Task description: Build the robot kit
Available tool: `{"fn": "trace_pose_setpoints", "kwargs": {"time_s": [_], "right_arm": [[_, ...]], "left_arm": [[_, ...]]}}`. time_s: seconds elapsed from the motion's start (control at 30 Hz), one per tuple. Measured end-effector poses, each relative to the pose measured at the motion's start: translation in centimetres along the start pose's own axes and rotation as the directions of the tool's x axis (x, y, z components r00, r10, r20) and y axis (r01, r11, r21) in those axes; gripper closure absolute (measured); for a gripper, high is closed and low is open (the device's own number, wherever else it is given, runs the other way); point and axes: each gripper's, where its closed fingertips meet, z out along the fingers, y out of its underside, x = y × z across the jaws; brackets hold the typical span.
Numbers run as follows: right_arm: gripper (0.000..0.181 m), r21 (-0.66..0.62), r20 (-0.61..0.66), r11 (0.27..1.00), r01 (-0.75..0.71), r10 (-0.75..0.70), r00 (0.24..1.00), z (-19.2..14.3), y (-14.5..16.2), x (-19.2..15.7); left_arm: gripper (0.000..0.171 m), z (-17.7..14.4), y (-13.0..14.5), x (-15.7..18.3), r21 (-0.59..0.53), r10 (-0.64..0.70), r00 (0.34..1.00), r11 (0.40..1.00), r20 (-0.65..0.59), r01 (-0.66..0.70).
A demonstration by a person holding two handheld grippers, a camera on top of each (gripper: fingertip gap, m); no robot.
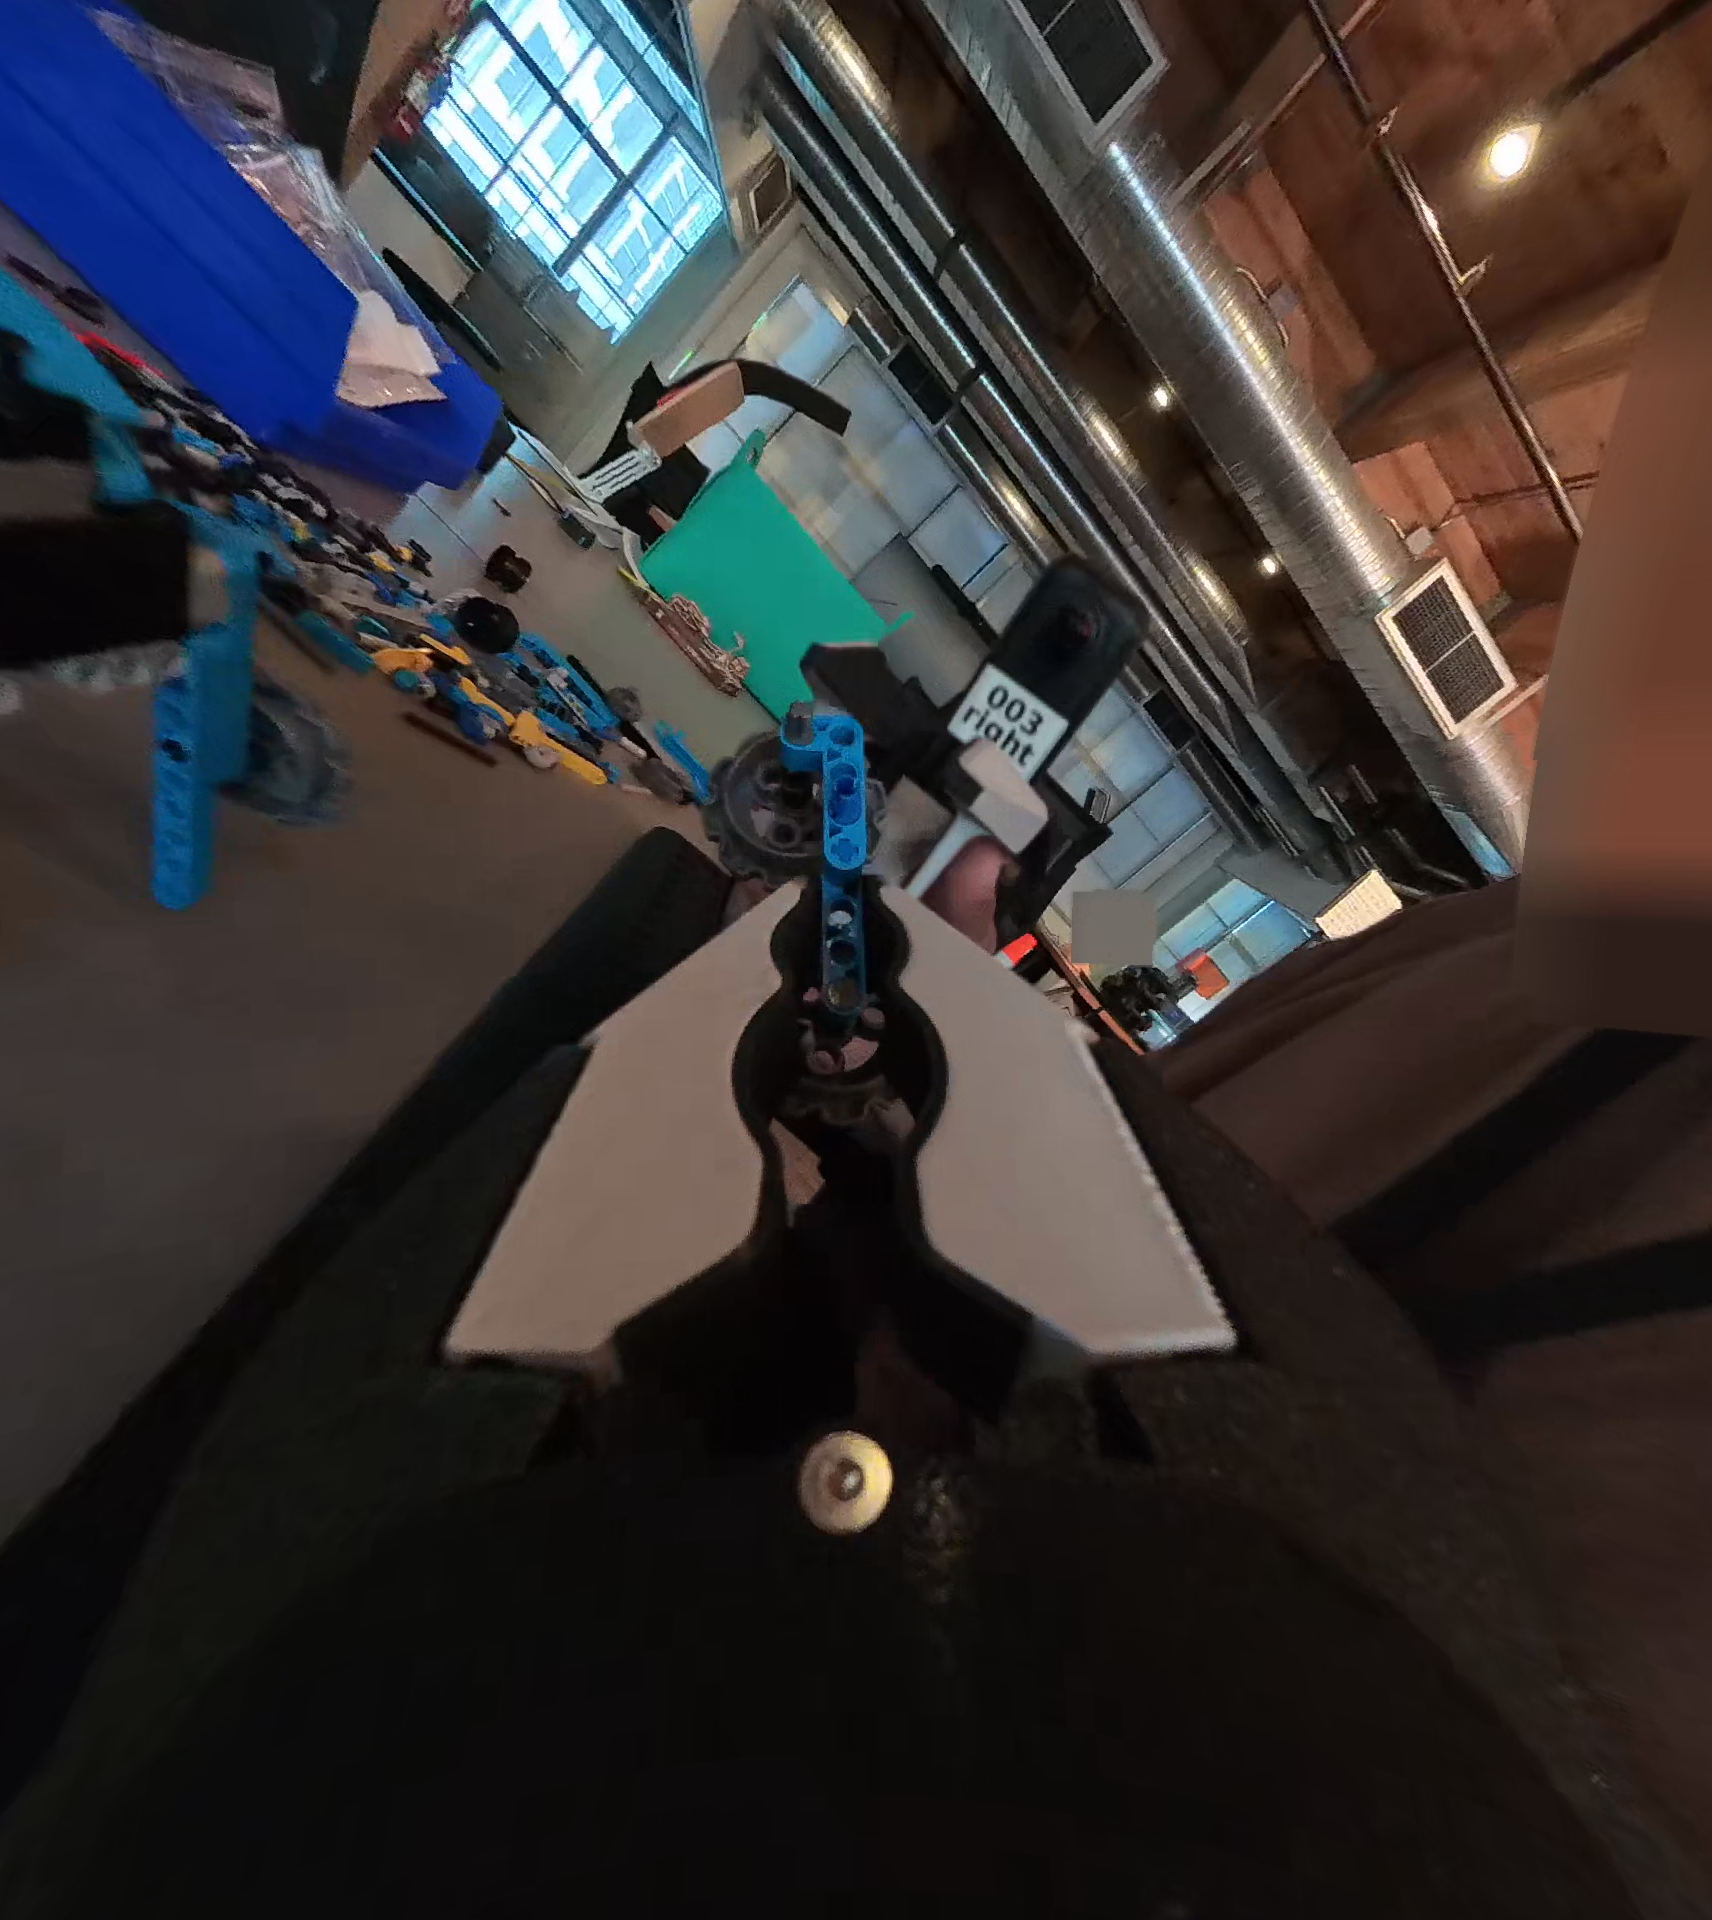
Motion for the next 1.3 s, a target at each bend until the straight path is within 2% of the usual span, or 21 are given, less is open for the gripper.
{"fn": "trace_pose_setpoints", "kwargs": {"time_s": [0.13,0.23,0.3,0.37,0.47,0.57,0.67,0.9,0.97,1.0,1.07,1.1,1.17,1.23,1.3], "right_arm": [[0.142,-0.062,0.087,0.994,-0.088,0.093,0.992,-0.7,0.4,-0.3],[0.128,-0.033,0.148,0.994,-0.102,0.106,0.983,-1.6,0.1,-0.1],[0.127,0.006,0.127,0.996,-0.088,0.086,0.988,-2.3,-0.3,0.8],[0.125,-0.025,0.070,0.999,-0.026,0.028,0.997,-2.4,0.5,2.0],[0.129,-0.069,0.013,0.988,0.140,-0.140,0.990,-1.4,1.4,2.8],[0.139,-0.093,-0.075,0.956,0.280,-0.287,0.955,-0.3,1.3,4.2],[0.149,-0.110,-0.118,0.934,0.340,-0.352,0.928,0.4,1.4,5.8],[0.147,-0.214,-0.118,0.849,0.483,-0.513,0.850,1.4,2.2,9.1],[0.130,-0.214,-0.157,0.830,0.514,-0.549,0.821,1.5,1.8,10.2],[0.128,-0.210,-0.154,0.825,0.525,-0.558,0.815,1.6,1.8,10.3],[0.132,-0.209,-0.120,0.823,0.529,-0.558,0.821,1.8,2.1,10.3],[0.142,-0.208,-0.084,0.825,0.526,-0.551,0.831,2.0,2.4,9.9],[0.142,-0.244,-0.052,0.838,0.488,-0.514,0.856,2.1,3.1,10.4],[0.142,-0.244,-0.016,0.885,0.398,-0.414,0.910,1.8,3.1,10.8],[0.143,-0.213,-0.020,0.936,0.279,-0.290,0.957,1.3,2.6,11.6]], "left_arm": [[0.165,1.9,1.4,0.5,0.032,0.043,0.999,0.999,0.030,-0.044],[0.165,2.3,0.3,1.0,0.109,0.015,1.000,0.994,0.027,-0.018],[0.165,2.3,-0.8,1.0,0.159,-0.031,0.999,0.987,0.023,0.027],[0.165,2.5,-1.2,0.8,0.168,-0.075,0.997,0.983,0.019,0.070],[0.165,2.8,-1.6,-0.2,0.181,-0.159,0.987,0.972,0.025,0.152],[0.166,2.5,-3.0,-1.6,0.244,-0.312,0.950,0.920,-0.026,0.308],[0.165,2.6,-3.9,-2.6,0.239,-0.412,0.907,0.875,-0.090,0.421],[0.165,3.2,-5.2,-5.3,0.160,-0.645,0.756,0.739,-0.114,0.654],[0.166,3.3,-5.5,-6.0,0.153,-0.682,0.725,0.710,-0.096,0.687],[0.166,3.3,-5.6,-6.3,0.147,-0.698,0.711,0.696,-0.088,0.702],[0.166,3.3,-5.6,-6.8,0.140,-0.732,0.678,0.665,-0.069,0.733],[0.166,3.4,-5.5,-7.0,0.133,-0.751,0.658,0.647,-0.065,0.751],[0.166,3.6,-5.4,-7.4,0.128,-0.773,0.633,0.625,-0.035,0.770],[0.165,4.2,-5.4,-7.5,0.105,-0.761,0.649,0.647,0.018,0.755],[0.160,4.9,-6.1,-7.4,0.093,-0.696,0.715,0.717,0.067,0.690]]}}
